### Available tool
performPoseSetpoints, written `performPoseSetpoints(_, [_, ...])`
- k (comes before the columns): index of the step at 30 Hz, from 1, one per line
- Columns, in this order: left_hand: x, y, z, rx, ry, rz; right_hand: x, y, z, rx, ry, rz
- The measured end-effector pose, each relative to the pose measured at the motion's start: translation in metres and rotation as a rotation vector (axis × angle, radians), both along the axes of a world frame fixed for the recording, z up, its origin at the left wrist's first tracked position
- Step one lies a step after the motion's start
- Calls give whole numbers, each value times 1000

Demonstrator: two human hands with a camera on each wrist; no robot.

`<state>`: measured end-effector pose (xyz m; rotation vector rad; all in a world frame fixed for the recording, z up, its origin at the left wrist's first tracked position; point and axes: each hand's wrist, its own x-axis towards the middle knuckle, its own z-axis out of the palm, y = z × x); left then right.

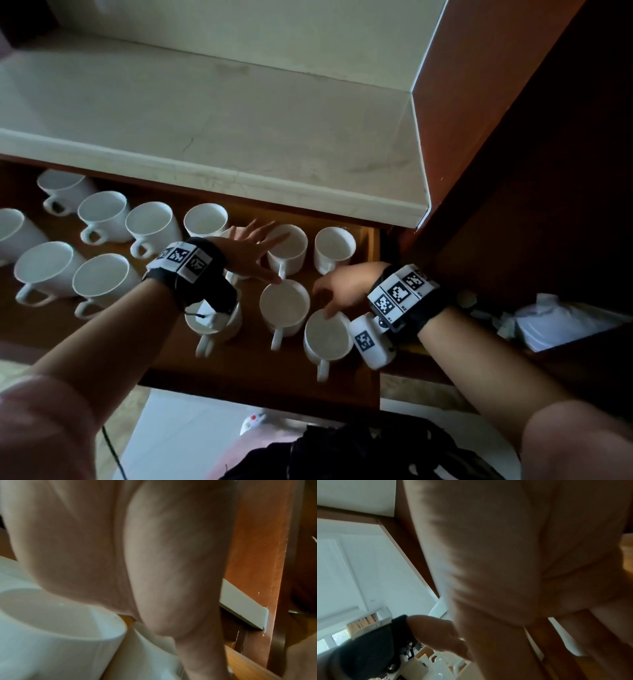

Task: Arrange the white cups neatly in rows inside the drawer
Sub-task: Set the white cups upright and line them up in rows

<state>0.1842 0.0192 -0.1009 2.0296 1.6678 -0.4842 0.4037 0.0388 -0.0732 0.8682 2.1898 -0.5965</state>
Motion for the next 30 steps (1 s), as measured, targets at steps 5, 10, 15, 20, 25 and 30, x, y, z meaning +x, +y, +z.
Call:
performPoseSetpoints(5, [-4,3,-14,18,29,-12,-7,-5,-6,-11,-102,61])
performPoseSetpoints(10, [-9,5,-21,18,-6,-5,-7,-6,-11,-16,-123,93])
performPoseSetpoints(15, [-15,7,-22,52,-43,34,-7,-5,-12,-28,-112,59])
performPoseSetpoints(20, [-13,7,-22,55,-34,27,-7,-6,-9,-55,-123,48])
performPoseSetpoints(25, [-15,8,-23,53,-15,17,-7,-5,-10,-82,-130,26])
performPoseSetpoints(30, [-15,8,-24,61,-3,11,-7,-5,-8,-104,-122,36])
